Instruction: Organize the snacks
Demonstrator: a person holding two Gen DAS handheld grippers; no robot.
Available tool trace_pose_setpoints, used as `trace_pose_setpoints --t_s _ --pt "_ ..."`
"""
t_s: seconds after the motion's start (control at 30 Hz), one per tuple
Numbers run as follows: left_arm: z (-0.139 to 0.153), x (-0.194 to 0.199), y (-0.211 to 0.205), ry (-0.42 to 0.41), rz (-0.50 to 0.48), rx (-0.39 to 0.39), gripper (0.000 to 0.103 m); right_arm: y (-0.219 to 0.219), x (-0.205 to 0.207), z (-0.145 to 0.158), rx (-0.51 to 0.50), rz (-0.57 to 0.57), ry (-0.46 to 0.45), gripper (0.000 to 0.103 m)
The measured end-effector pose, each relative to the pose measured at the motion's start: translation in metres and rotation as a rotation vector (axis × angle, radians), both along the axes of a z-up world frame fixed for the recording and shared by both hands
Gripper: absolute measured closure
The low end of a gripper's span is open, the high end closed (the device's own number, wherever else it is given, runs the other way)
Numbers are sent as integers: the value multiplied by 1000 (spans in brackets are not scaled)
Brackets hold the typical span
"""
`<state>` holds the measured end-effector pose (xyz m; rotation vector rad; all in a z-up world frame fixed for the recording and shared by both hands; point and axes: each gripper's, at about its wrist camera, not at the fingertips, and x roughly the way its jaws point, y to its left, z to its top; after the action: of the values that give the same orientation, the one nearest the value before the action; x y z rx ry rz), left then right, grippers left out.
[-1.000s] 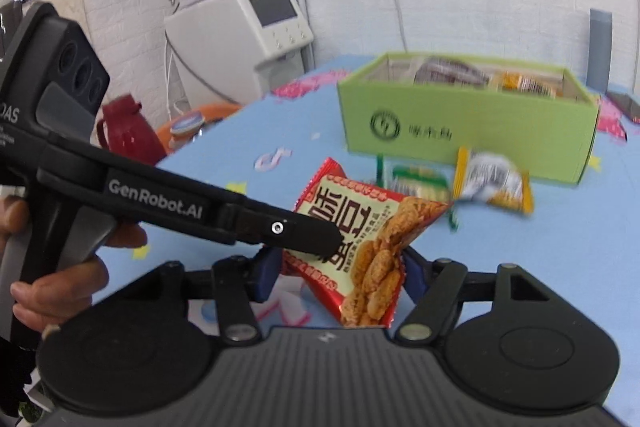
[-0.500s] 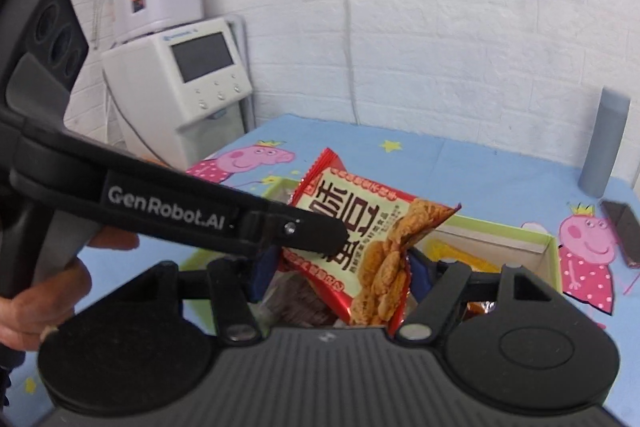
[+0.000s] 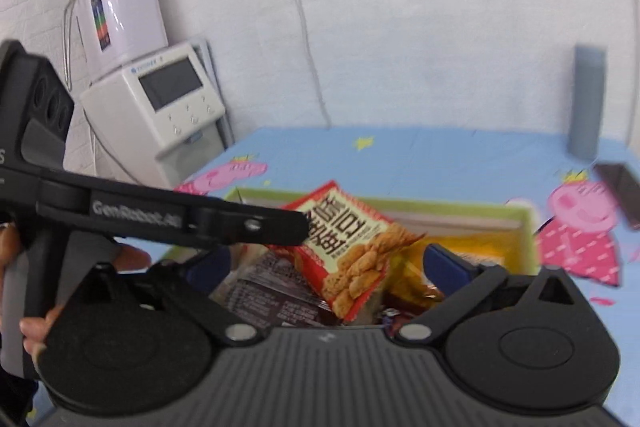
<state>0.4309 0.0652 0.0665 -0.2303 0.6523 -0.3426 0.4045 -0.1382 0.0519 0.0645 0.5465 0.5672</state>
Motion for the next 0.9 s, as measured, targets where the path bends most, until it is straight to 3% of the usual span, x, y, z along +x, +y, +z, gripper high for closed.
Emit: trace_pose_setpoints --t_s 0.13,0.17,0.37,0.53,0.67,0.77,0.83,0.9 --pt "11 -58 7 -56 12 1 24 -31 -75 8 72 -16 -30 0" --pt "8 -72 9 -52 5 -6 24 -31 -75 8 72 -16 -30 0" --pt "-43 -133 9 70 6 4 25 -21 -152 -52 99 24 123 0" --pt "-75 -158 9 117 12 42 37 -5 -164 -72 92 61 167 0" --pt "-75 -140 5 121 -13 44 48 17 -143 -72 30 109 148 1" --pt "-79 -123 1 142 -63 41 64 34 -113 -82 11 156 199 1" --pt "-85 -115 0 176 -91 27 85 37 -108 -86 18 169 221 1" --pt "-86 -118 -1 168 -95 30 85 39 -112 -88 14 177 220 1"
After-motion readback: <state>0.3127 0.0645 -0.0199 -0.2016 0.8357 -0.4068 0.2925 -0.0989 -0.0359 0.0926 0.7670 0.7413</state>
